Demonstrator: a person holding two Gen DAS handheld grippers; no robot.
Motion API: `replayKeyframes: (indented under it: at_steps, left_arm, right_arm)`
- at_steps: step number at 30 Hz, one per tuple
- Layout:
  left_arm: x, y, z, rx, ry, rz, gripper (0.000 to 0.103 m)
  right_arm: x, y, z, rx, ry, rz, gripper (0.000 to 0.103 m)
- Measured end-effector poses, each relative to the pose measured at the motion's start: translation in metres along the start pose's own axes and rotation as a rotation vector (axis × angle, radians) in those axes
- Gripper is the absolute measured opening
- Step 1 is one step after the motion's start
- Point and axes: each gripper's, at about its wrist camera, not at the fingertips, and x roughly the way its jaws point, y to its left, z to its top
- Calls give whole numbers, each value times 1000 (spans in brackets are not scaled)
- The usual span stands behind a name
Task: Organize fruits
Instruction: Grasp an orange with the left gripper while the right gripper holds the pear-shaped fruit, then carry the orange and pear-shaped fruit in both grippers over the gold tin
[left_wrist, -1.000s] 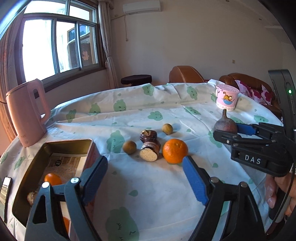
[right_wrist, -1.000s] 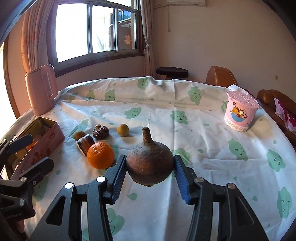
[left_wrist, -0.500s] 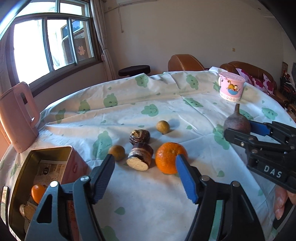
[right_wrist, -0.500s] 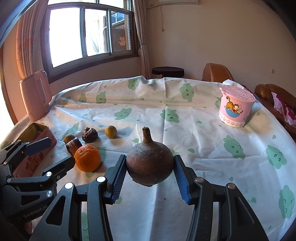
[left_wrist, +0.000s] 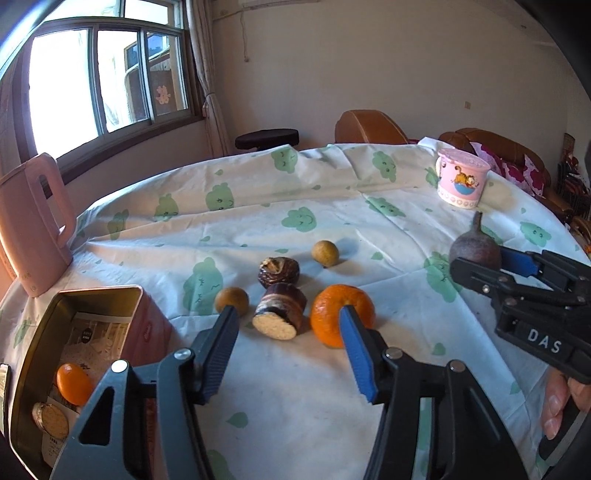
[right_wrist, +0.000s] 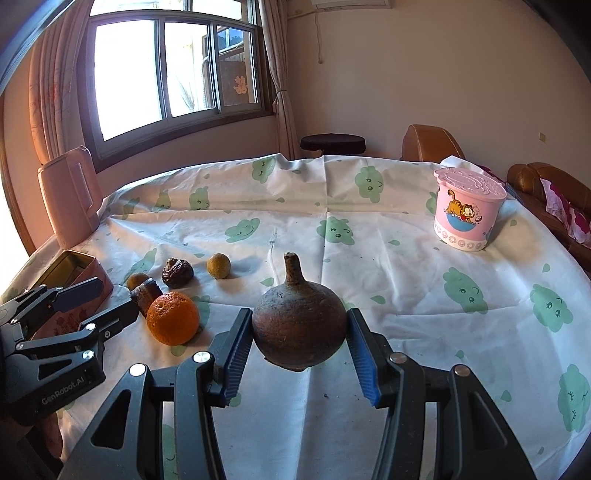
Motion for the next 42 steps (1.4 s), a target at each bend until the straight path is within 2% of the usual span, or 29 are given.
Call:
replayKeyframes:
  at_steps: [3,5,9,13,17,21,29,34,37,40,42]
  left_arm:
    - [3,-19,2,59,11,-12,57]
    - [7,-24,5,67,22,-24,52]
    - [24,-35,7,108,97,-32,48]
    - [30,-39,8,127,105,12,47]
    - [29,-40,8,137,97,18,44]
    - [25,-32,9,95,78,5,43]
    - [10,-24,6,55,23,-54,40]
    - [11,-25,6,60,32,-53,41]
    - [15,-26,5,64,55,-37,54]
    - [17,-27,4,74,68,-34,54]
    - [16,-29,3,86,66,-21,49]
  right_arm:
    - [0,0,0,0,2,-11,53]
    - [1,-1,1,4,6,-17,53]
    - [2,-2,0,9,13,-19,53]
    - [3,-2,1,8,18,-18,53]
    - [2,-4,0,18,11,-8,53]
    - [-1,-6,0,34,-2,-3,53]
    - [-4,-7,0,40,-20,6,53]
    - [-4,-8,0,42,-18,6,53]
    - [-4,-8,0,43,-19,5,53]
    - [-4,-8,0,45,-19,7,53]
    - [-4,-8,0,46,-20,7,53]
